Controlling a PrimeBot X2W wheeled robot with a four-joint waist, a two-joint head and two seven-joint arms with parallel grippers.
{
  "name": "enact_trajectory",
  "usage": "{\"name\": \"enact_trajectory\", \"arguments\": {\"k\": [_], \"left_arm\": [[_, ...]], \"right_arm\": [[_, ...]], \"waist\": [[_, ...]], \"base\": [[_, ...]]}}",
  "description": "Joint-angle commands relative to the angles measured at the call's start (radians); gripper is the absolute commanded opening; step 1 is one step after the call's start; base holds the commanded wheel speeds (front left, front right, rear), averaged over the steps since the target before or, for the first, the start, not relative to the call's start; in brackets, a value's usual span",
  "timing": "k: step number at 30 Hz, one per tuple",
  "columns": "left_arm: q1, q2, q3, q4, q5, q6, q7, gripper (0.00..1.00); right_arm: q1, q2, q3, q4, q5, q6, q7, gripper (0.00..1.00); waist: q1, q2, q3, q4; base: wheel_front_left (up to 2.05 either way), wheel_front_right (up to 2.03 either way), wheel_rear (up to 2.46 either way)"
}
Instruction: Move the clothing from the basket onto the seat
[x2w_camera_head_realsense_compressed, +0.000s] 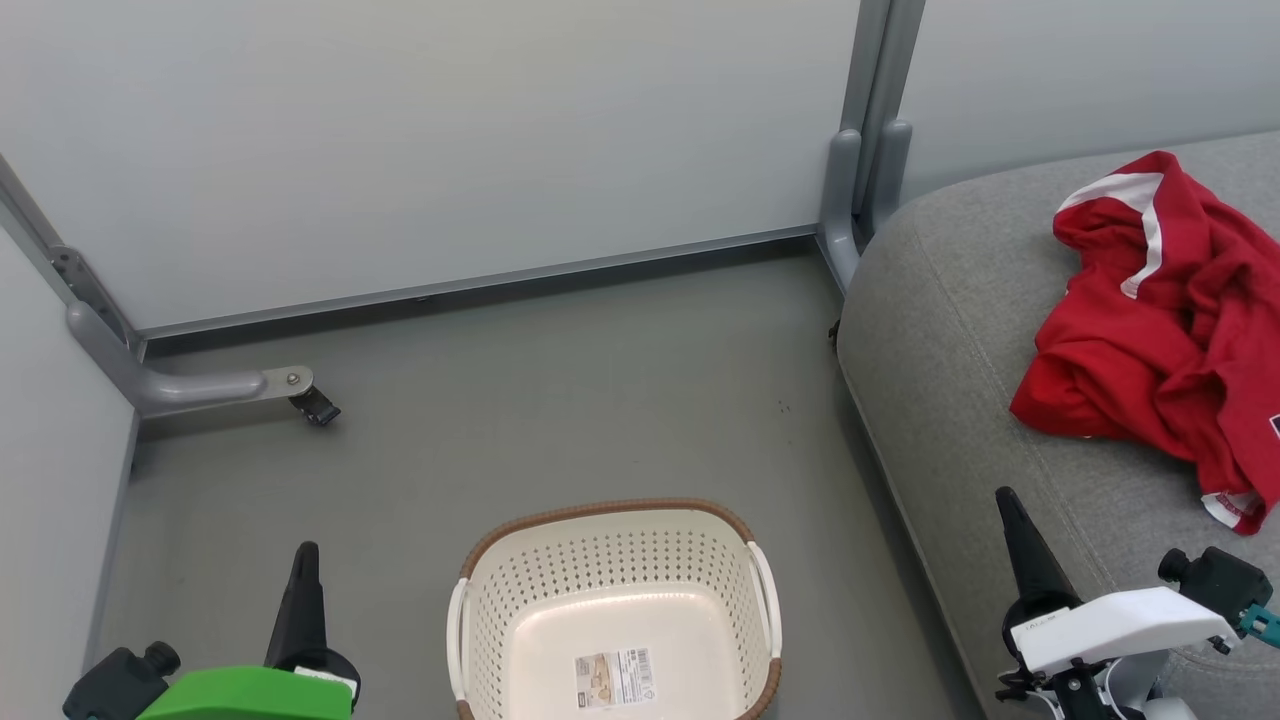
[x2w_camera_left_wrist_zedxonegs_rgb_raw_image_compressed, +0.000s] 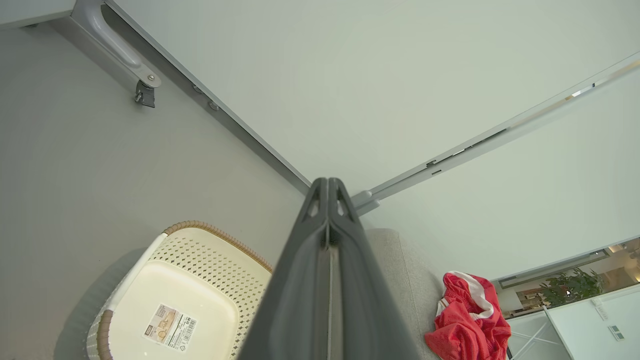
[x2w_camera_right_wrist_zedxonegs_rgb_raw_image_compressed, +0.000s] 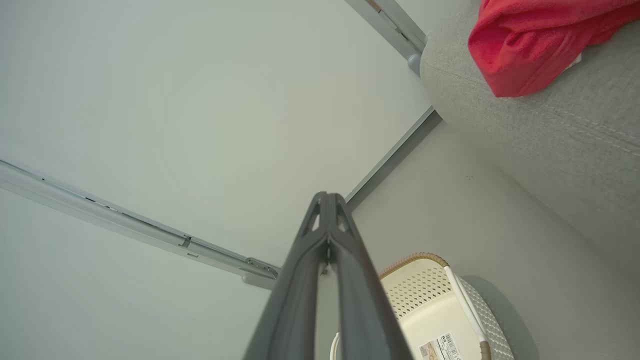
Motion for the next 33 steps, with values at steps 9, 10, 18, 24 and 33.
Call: {"name": "enact_trajectory", "arguments": {"k": [9,10,18,24,33], "left_arm": [[-0.058,0.011,0.021,0.014,-0.116,-0.021,0.028,0.00],[-0.061,0.011,0.023,0.016,-0.128,-0.022,0.030,0.00],[-0.083,0.011,0.035,0.032,-0.206,-0.032,0.050,0.00],[-0.098,0.011,0.045,0.044,-0.260,-0.038,0.064,0.00],[-0.120,0.011,0.059,0.060,-0.336,-0.048,0.085,0.00]], "right_arm": [[-0.037,-0.008,-0.024,0.006,0.119,-0.001,0.026,0.00],[-0.039,-0.008,-0.026,0.007,0.131,-0.001,0.029,0.00],[-0.050,-0.008,-0.041,0.016,0.211,-0.001,0.049,0.00],[-0.056,-0.008,-0.052,0.023,0.267,-0.001,0.064,0.00],[-0.067,-0.007,-0.068,0.032,0.346,-0.001,0.084,0.00]], "waist": [[0.0000,0.0000,0.006,0.006],[0.0000,0.0000,0.006,0.007],[0.0000,0.0000,0.011,0.012],[0.0000,0.0000,0.014,0.016],[0.0000,0.0000,0.019,0.021]], "base": [[0.00,0.00,0.00],[0.00,0.00,0.00],[0.00,0.00,0.00],[0.00,0.00,0.00],[0.00,0.00,0.00]]}}
